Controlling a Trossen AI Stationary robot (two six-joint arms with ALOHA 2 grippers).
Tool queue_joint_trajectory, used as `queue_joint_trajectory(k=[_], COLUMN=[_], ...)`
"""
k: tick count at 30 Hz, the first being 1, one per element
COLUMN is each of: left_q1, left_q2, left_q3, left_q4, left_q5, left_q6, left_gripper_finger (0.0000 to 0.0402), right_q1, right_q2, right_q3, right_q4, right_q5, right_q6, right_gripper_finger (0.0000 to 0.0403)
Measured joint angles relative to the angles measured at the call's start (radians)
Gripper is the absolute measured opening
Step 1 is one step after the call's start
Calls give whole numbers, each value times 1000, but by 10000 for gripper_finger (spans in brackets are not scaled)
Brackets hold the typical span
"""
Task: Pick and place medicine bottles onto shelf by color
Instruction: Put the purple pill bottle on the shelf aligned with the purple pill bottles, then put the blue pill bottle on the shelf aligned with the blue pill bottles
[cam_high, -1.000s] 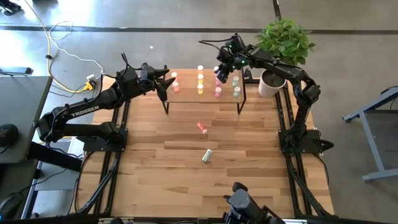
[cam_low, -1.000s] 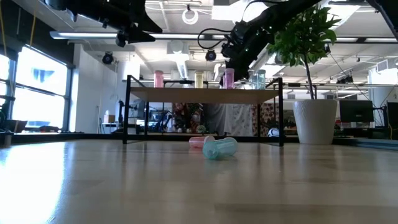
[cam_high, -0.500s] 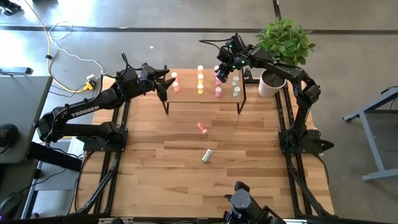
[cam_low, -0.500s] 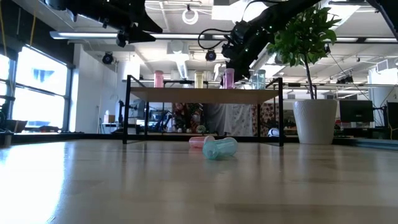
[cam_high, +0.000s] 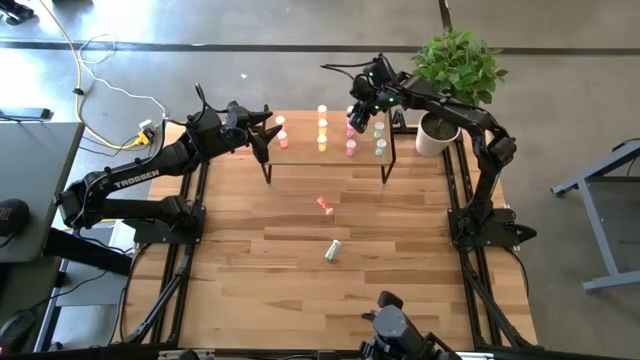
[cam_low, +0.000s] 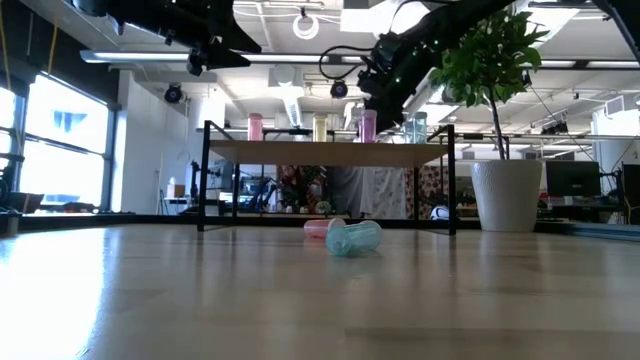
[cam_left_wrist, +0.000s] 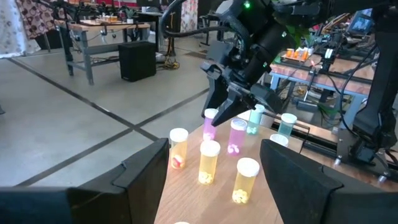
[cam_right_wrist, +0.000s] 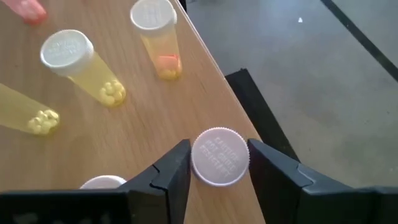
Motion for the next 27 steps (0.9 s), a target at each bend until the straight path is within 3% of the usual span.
queue_joint_trajectory(k=[20, 27], left_q1=[0, 0], left_q2=[0, 0], left_q3=[0, 0], left_q4=[-87, -115], left_q5=[0, 0], left_q6=[34, 35], left_gripper_finger=[243, 243], right_q1=[6, 69], right_q2=[-89, -155], right_q3=[2, 2], right_q4=[26, -37], right_q5=[9, 104], right_q6=[39, 93], right_gripper_finger=[149, 149])
